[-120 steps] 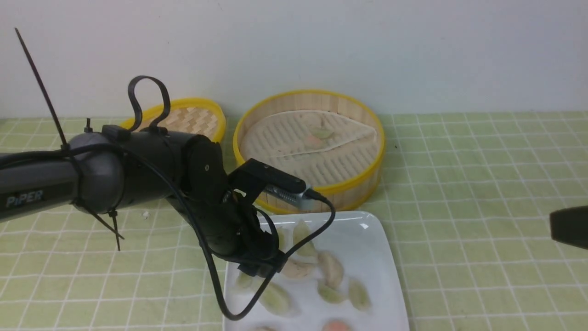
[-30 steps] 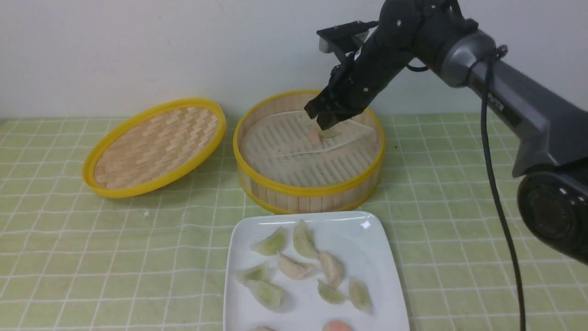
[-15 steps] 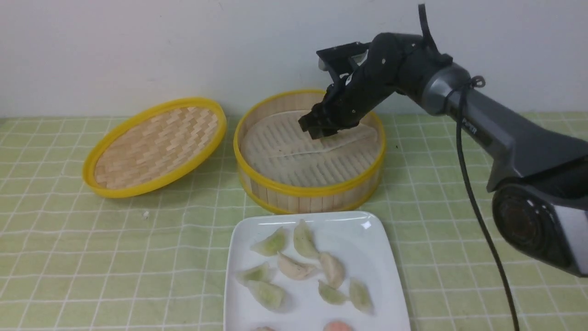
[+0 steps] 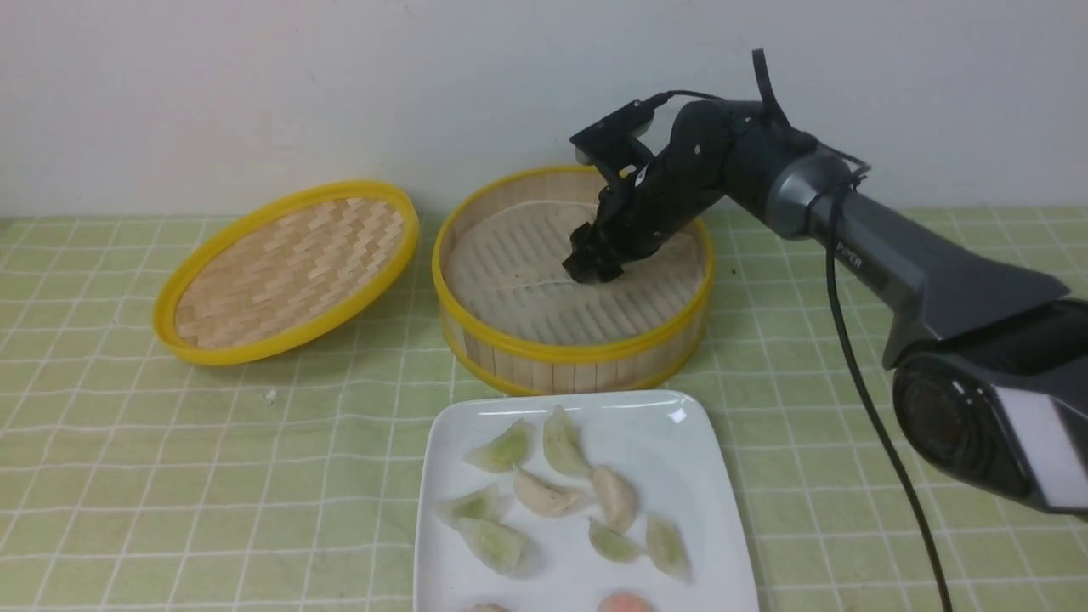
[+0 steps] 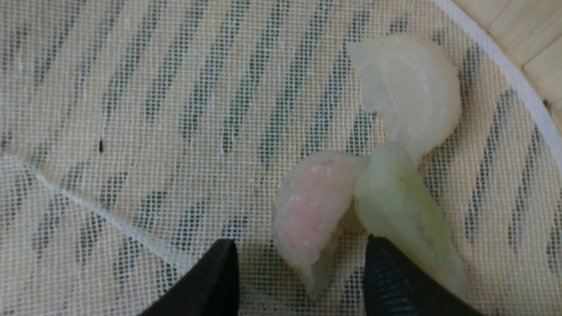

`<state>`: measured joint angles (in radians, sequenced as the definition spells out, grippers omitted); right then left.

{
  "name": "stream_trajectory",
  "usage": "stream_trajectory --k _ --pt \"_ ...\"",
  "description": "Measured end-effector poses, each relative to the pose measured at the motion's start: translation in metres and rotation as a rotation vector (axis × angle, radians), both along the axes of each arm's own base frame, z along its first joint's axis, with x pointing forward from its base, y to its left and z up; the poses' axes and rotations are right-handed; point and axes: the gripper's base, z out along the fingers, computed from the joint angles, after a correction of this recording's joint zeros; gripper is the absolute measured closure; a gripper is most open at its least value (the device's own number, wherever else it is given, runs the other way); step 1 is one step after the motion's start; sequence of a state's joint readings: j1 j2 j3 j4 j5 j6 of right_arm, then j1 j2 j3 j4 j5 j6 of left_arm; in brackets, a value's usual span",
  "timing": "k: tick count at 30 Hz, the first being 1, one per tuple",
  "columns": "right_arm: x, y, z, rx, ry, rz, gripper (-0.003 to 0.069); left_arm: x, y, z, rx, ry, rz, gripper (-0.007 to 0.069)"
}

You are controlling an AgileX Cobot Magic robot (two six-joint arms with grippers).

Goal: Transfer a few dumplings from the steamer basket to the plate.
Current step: Use the right arm to put the dumpling into the plate

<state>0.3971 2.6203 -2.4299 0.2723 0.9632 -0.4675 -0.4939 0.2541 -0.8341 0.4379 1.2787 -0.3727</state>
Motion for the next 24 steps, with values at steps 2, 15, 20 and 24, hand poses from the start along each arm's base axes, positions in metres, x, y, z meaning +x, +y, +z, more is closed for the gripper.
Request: stream_trajectory --k 2,15,20,24 --pt "0.001 0.001 -0.002 0.004 -0.005 0.007 0.0346 0.0 0.0 0.0 0.001 0.0 0.0 0.0631" --pt "-0.003 0.002 0.02 0.007 0.049 0.017 0.0599 0.0 0.0 0.0 0.002 0.0 0.0 0.0631" --pt "-0.007 0.001 0.057 0.029 0.034 0.018 0.0599 0.0 0.0 0.0 0.002 0.0 0.0 0.0631" --pt "-0.009 0.001 0.072 0.066 0.024 -0.01 0.0599 0.0 0.0 0.0 0.005 -0.002 0.003 0.0631"
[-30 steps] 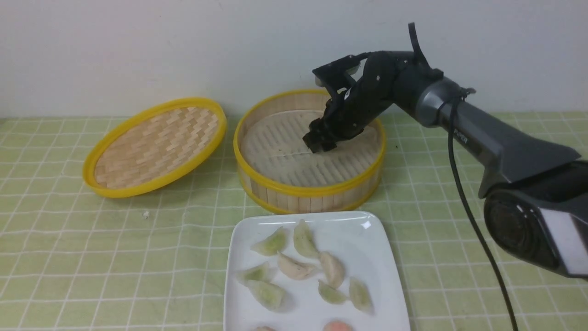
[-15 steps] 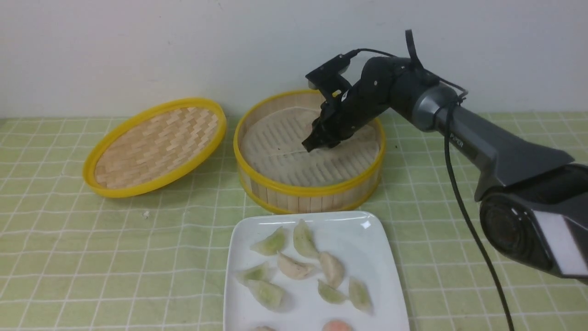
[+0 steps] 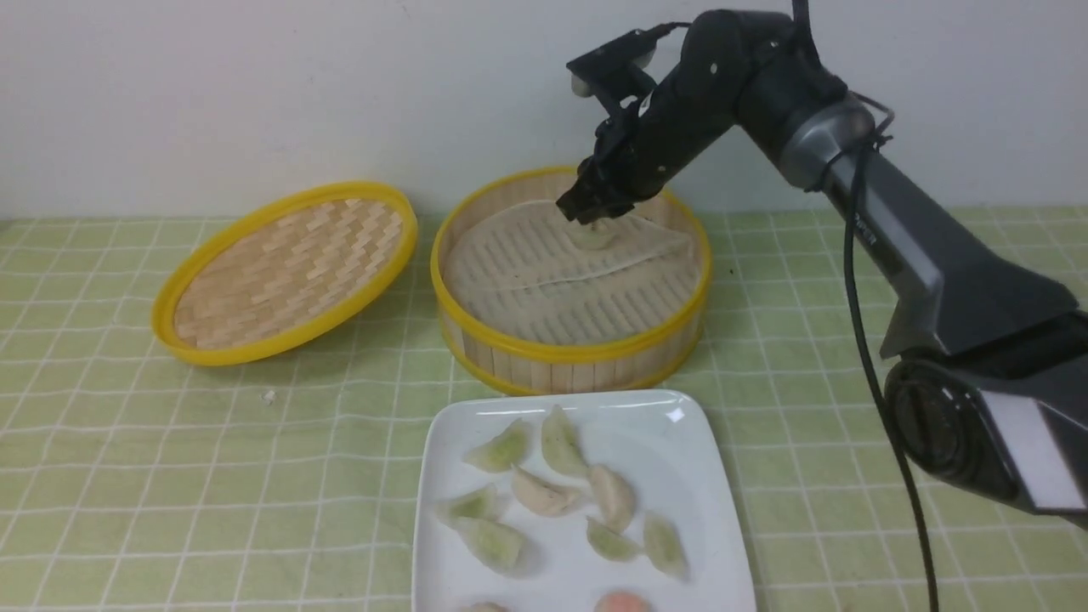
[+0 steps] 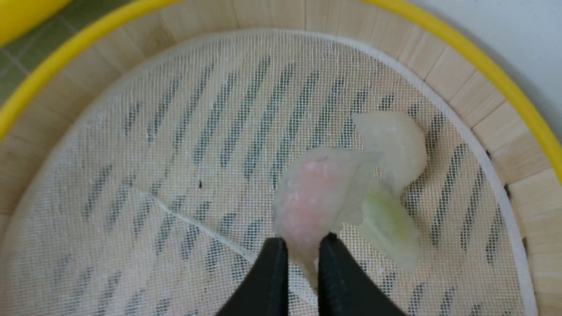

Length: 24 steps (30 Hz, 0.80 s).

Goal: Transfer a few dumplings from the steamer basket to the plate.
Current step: Use the right arm to put the dumpling into the plate

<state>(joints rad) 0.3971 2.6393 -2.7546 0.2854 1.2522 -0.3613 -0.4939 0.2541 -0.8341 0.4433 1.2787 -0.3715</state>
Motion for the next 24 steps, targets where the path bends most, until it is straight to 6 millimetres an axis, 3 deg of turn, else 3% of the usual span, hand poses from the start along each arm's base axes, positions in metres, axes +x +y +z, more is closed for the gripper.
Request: stream_trajectory --k 7,14,16,20,24 --pt "-0.011 -0.004 0.022 0.02 0.042 -0.041 0.0599 0.0 0.001 0.0 0.01 -0.006 0.009 0.0631" --pt "-0.068 -0.021 0.06 -0.03 0.159 -0.023 0.0599 0.001 0.004 0.002 0.038 -0.02 0.034 0.0631" --pt "-0.097 -0.022 0.067 -0.041 0.205 0.004 0.0599 0.001 0.005 0.002 0.043 -0.023 0.039 0.0631" --pt "-0.143 -0.02 0.062 -0.066 0.3 0.059 0.0599 0.001 0.006 0.002 0.05 -0.027 0.045 0.0631" --pt "-0.174 -0.022 0.024 -0.136 0.435 0.098 0.0599 0.001 0.006 0.003 0.055 -0.03 0.05 0.0631"
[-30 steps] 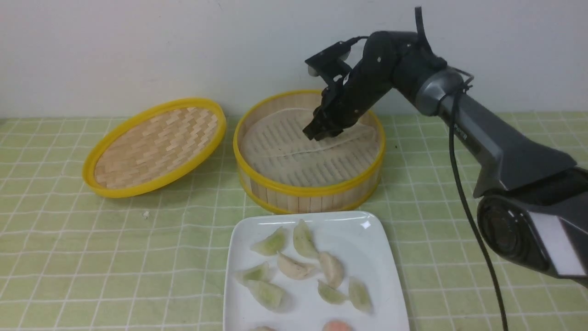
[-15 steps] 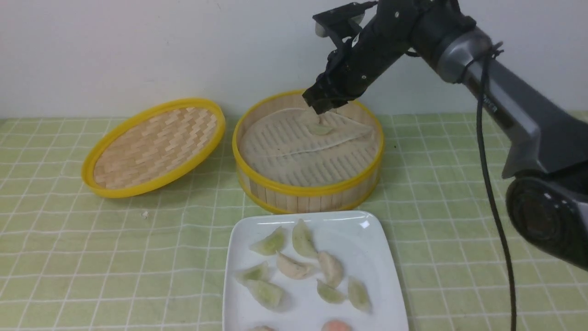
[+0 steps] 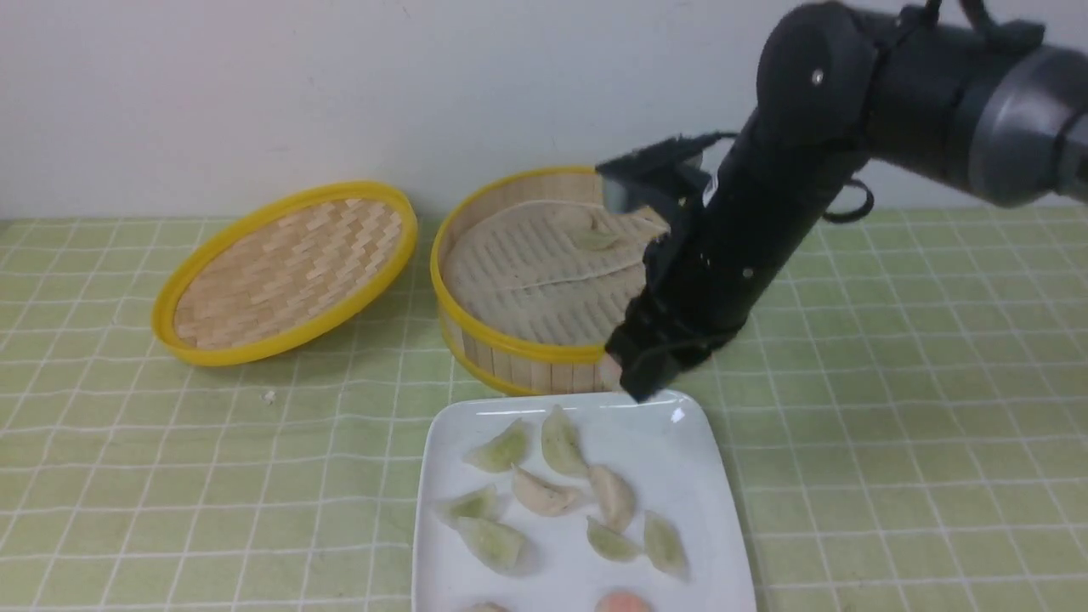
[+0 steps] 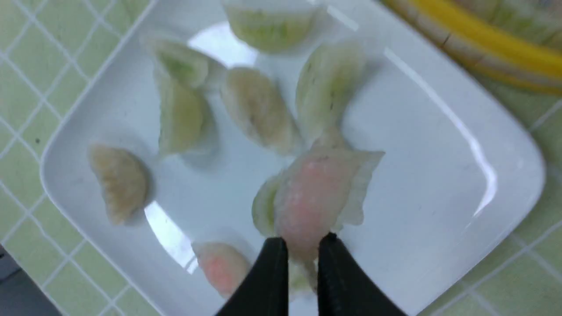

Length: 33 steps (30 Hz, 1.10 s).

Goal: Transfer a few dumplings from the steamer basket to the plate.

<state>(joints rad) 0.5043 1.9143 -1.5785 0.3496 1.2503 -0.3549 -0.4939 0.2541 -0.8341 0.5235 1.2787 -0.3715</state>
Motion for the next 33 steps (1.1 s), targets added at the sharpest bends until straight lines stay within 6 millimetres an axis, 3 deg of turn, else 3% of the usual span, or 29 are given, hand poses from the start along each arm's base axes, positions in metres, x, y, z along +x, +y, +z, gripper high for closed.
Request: stream_trajectory --k 4,11,18,21,23,26,31,33 --pt "-0.005 -0.005 -0.032 -0.053 0.057 -0.053 0.0599 0.0 0.001 0.001 0.01 -0.006 0.009 0.0631" --pt "0.012 -0.003 -0.053 -0.064 -0.008 -0.223 0.0568 0.0 0.002 0.001 0.015 -0.008 0.014 0.0631" --pt "0.01 -0.004 -0.055 -0.077 0.02 -0.234 0.0309 0.0 0.002 0.001 0.016 -0.009 0.014 0.0631" --pt "0.009 -0.004 -0.049 -0.094 0.055 -0.217 0.0245 0.0 0.002 0.001 0.015 -0.009 0.015 0.0631" --pt "0.008 -0.004 -0.032 -0.09 0.054 -0.204 0.0264 0.001 0.002 0.001 0.005 -0.017 0.017 0.0631" --pt "0.004 -0.006 0.003 -0.051 -0.016 -0.199 0.0358 0.002 0.0 0.004 -0.024 -0.055 0.012 0.0631" --pt "-0.029 -0.029 0.1 0.063 -0.235 -0.236 0.0613 0.006 -0.005 0.014 -0.091 -0.178 -0.024 0.0631" --pt "-0.043 -0.038 0.123 0.094 -0.292 -0.248 0.0638 0.007 -0.007 0.017 -0.104 -0.21 -0.041 0.0631"
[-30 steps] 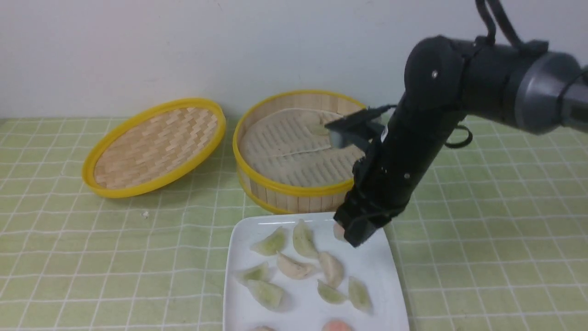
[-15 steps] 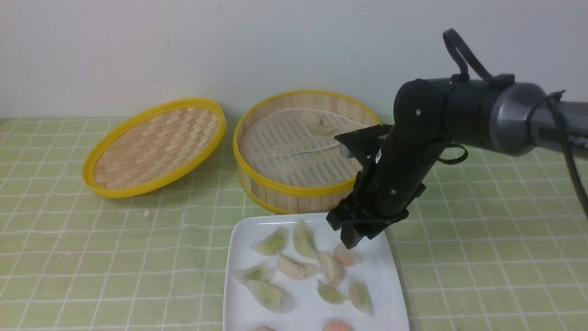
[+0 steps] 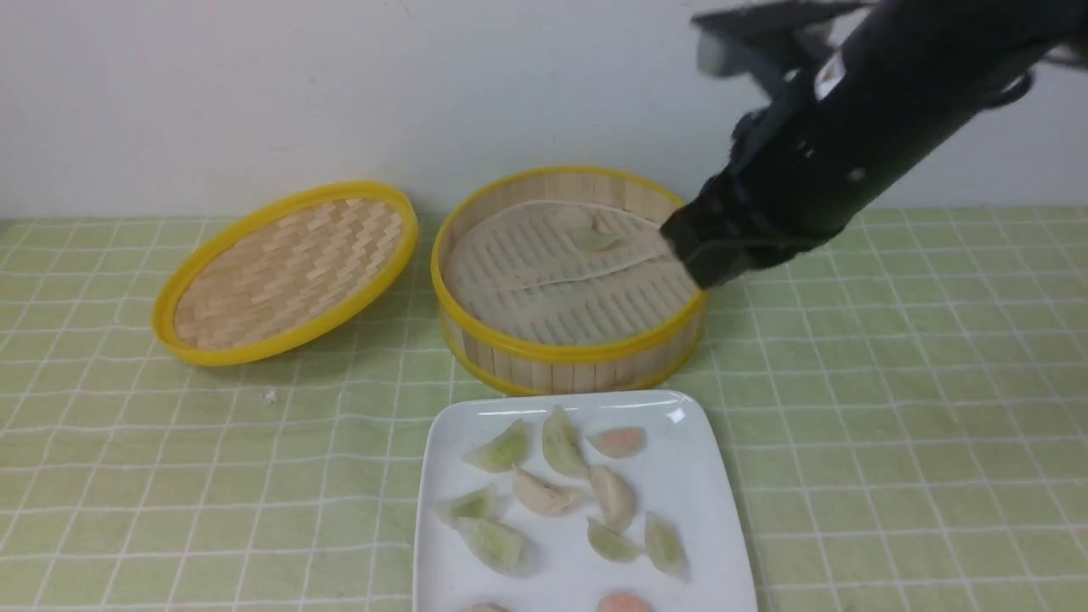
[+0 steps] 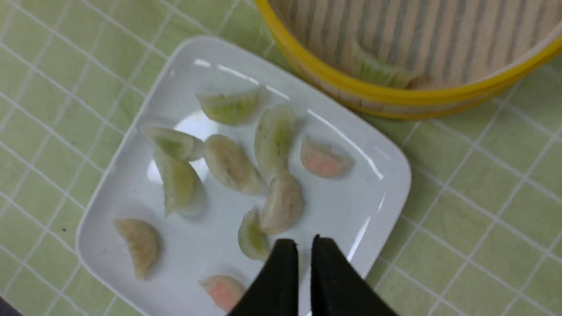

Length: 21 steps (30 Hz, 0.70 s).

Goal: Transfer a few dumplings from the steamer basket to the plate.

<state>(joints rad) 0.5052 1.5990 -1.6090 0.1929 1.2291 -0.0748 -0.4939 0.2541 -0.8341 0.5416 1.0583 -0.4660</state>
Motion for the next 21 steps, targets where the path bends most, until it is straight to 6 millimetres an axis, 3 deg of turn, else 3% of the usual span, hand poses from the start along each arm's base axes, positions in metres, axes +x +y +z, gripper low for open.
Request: stream_trajectory --k 1,4,7,9,16,17,21 --pt "-0.021 -0.013 0.03 0.035 -0.087 -0.02 0.0659 0.001 -0.003 0.004 -0.017 -0.05 -0.03 0.0631" --pt "-0.061 -0.039 0.071 0.114 -0.241 -0.06 0.0671 0.002 -0.007 0.011 -0.044 -0.118 -0.073 0.0631" --pt "-0.103 -0.065 0.092 0.193 -0.383 -0.099 0.0672 0.003 -0.012 0.017 -0.075 -0.186 -0.116 0.0631" --pt "-0.128 -0.081 0.092 0.229 -0.463 -0.118 0.0673 0.002 -0.014 0.02 -0.09 -0.223 -0.137 0.0631" --pt "-0.188 -0.117 0.046 0.318 -0.637 -0.141 0.0673 0.002 -0.016 0.026 -0.106 -0.286 -0.167 0.0631" --pt "-0.199 -0.123 0.029 0.346 -0.681 -0.146 0.0673 0.002 -0.017 0.028 -0.108 -0.298 -0.173 0.0631" --pt "-0.231 -0.143 0.0 0.452 -0.87 -0.159 0.0673 0.005 -0.019 0.029 -0.107 -0.309 -0.182 0.0631"
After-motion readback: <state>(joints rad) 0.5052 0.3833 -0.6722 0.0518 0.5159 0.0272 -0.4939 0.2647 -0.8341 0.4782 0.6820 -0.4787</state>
